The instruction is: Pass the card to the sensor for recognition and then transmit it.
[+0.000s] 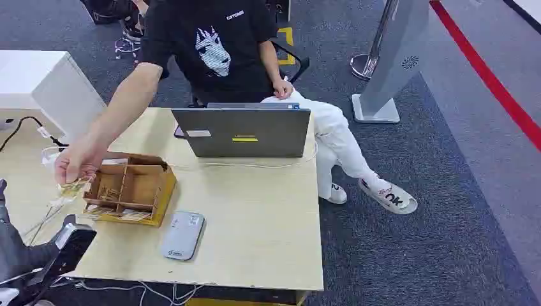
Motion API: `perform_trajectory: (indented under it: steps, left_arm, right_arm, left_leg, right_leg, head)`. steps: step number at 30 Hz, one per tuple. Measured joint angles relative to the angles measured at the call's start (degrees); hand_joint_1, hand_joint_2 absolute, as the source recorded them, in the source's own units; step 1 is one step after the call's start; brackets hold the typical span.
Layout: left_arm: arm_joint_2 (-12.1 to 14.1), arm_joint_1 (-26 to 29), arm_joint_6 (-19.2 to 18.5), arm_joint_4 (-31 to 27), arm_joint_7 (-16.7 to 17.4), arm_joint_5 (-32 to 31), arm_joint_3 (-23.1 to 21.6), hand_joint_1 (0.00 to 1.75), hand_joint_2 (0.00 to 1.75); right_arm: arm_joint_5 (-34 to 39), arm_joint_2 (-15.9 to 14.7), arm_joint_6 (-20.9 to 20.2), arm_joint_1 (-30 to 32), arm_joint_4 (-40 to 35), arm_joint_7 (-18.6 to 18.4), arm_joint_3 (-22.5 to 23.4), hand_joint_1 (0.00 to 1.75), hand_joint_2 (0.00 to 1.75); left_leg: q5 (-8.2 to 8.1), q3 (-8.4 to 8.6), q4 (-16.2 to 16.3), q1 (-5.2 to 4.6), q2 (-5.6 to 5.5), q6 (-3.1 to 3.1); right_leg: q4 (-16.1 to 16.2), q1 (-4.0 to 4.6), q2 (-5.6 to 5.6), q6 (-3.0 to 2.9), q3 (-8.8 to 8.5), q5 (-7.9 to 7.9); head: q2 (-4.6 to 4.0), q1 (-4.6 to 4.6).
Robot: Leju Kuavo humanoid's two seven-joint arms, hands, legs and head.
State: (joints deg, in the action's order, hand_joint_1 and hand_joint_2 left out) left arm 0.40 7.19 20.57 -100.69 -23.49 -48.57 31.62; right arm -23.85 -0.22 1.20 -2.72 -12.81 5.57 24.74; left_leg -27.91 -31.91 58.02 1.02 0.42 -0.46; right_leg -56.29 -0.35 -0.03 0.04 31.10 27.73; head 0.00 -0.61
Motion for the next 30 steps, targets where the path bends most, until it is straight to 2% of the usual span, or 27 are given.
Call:
perform_trajectory:
  steps: [8,9,10,19,22,26,30]
  left_arm:
    - [6.3,-0.5,0.0,0.1,8.9,-11.1,-8.5,0.0,1.75]
    - [7.1,-0.5,0.0,0.2,10.0,-12.6,-9.5,0.33,1.75]
    - [7.8,-0.6,0.1,0.3,11.0,-13.9,-10.4,1.73,1.75]
    - [13.8,-1.5,0.9,2.7,19.0,-25.8,-17.5,1.75,1.75]
    - [16.7,-1.7,1.4,3.5,23.0,-32.1,-20.8,1.75,1.75]
    - [18.6,-2.4,2.4,4.3,26.7,-38.3,-24.2,1.71,1.75]
    - [18.8,-3.0,5.4,4.5,27.3,-41.1,-26.8,1.73,1.75]
  right_arm:
    - [-1.7,0.1,0.1,-0.2,0.0,-1.3,2.0,0.0,1.75]
    - [-2.0,0.1,0.3,-0.3,0.0,-1.5,2.3,0.0,1.75]
    - [-2.2,0.1,0.4,-0.3,0.0,-1.7,2.6,0.0,1.75]
    - [-4.9,0.5,0.9,-0.6,0.0,-3.0,4.9,0.0,1.75]
    - [-6.3,0.7,1.1,-0.7,0.1,-3.9,6.0,0.0,1.75]
    - [-8.1,0.9,1.5,-0.9,0.1,-4.9,7.4,0.0,1.75]
    - [-9.4,1.4,2.2,-0.9,0.1,-5.6,8.4,0.0,1.75]
  left_leg:
    - [0.0,-0.01,0.0,0.0,0.0,0.0]
    - [0.0,0.0,0.0,0.01,0.0,0.0]
    - [0.0,-0.01,0.0,0.01,0.0,0.0]
    - [0.0,-0.01,0.0,0.01,0.0,0.0]
    - [0.01,-0.02,0.0,0.01,0.02,-0.01]
    - [0.01,-0.03,0.0,0.01,0.01,0.0]
    - [0.0,-0.03,0.0,-0.01,0.02,0.0]
  right_leg:
    - [0.0,0.0,0.0,0.0,0.01,0.0]
    - [0.0,0.0,0.0,0.0,0.02,0.0]
    - [0.0,0.0,0.0,0.0,0.02,0.0]
    - [0.0,0.0,0.02,0.0,0.04,0.0]
    - [0.0,0.0,0.02,-0.01,0.04,0.0]
    - [0.0,0.0,0.01,-0.01,0.03,-0.01]
    - [0.0,0.0,0.02,-0.01,0.03,-0.01]
  head:
    - [0.0,0.0]
    - [-0.02,0.0]
    - [0.0,0.0]
    - [0.0,0.04]
    - [0.0,0.02]
    - [0.0,0.0]
    - [-0.02,0.02]
